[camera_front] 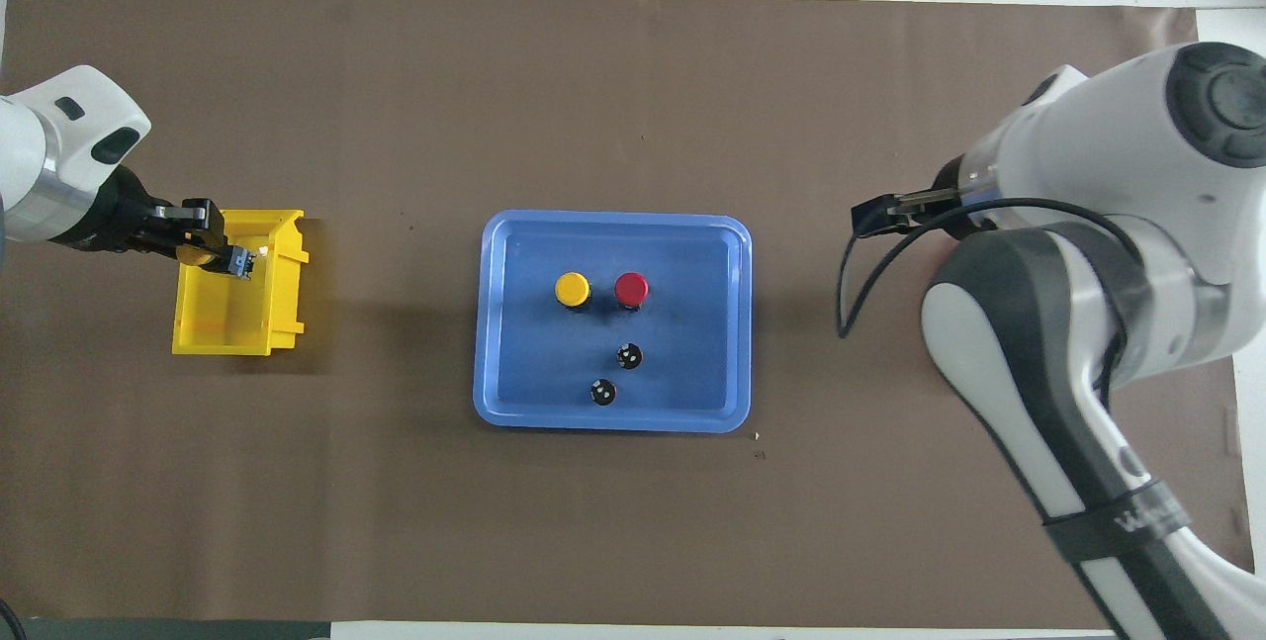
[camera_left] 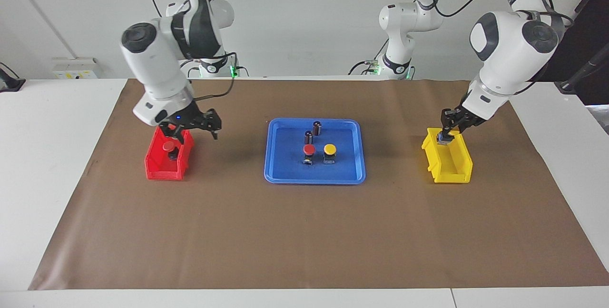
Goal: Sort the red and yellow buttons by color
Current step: 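Drop the yellow button into the yellow bin while the right gripper reaches the tray, then grasp the remaining red button in the tray with the right gripper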
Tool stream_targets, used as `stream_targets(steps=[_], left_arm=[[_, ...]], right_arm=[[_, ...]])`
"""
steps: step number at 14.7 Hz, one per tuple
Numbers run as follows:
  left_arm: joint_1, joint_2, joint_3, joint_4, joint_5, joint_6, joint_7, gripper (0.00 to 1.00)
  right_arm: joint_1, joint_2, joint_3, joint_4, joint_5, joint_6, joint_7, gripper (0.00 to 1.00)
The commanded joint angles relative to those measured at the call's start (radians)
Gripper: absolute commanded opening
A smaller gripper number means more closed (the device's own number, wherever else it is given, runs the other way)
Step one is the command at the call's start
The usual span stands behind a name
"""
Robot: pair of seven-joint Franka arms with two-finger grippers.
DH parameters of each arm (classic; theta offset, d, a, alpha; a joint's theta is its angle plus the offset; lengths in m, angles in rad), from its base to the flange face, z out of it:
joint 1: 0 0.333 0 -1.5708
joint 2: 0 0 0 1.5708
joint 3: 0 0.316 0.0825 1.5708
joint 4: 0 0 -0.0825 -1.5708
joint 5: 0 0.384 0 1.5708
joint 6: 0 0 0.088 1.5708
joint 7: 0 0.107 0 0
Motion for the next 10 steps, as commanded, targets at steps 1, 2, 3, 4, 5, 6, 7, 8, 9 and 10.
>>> stream_targets(steps=[1, 2, 3, 4, 5, 6, 7, 8, 9, 10], left_arm=[[0.041, -0.04, -0.006, -0.092, 0.007, 0.075, 0.113, 0.02], [0.048, -0.057, -0.006, -0.138, 0.007, 0.102, 0.132, 0.02], [0.064, -0.071, -0.006, -0.175, 0.008, 0.136, 0.13, 0.02], [0.066, -0.081, -0.006, -0.204, 0.007, 0.157, 0.121, 0.02], [0.068, -0.08, -0.006, -0.212, 0.007, 0.162, 0.113, 0.02], [0.069, -0.074, -0.006, -0.214, 0.007, 0.165, 0.092, 0.02], [0.069, -0.068, -0.006, -0.214, 0.007, 0.179, 0.068, 0.02], [0.069, -0.063, -0.006, -0.218, 0.008, 0.191, 0.043, 0.02], [0.071, -0.063, -0.006, -0.232, 0.011, 0.194, 0.006, 0.02], [0.069, -0.065, -0.005, -0.255, 0.014, 0.196, -0.006, 0.02]], right_arm=[[0.158, 0.152, -0.007, 0.15, -0.031, 0.02, 0.269, 0.99], [0.212, 0.209, -0.005, 0.199, -0.08, 0.023, 0.342, 0.99], [0.238, 0.251, -0.005, 0.227, -0.114, 0.032, 0.396, 0.99], [0.247, 0.269, -0.004, 0.235, -0.119, 0.052, 0.42, 0.99], [0.264, 0.28, -0.004, 0.237, -0.117, 0.063, 0.428, 0.99], [0.29, 0.286, -0.004, 0.237, -0.117, 0.076, 0.448, 0.99], [0.309, 0.306, -0.004, 0.237, -0.12, 0.099, 0.477, 0.99], [0.321, 0.318, -0.004, 0.235, -0.122, 0.118, 0.491, 0.98], [0.33, 0.321, -0.005, 0.225, -0.123, 0.119, 0.491, 0.97], [0.332, 0.321, -0.004, 0.22, -0.123, 0.118, 0.491, 0.95]])
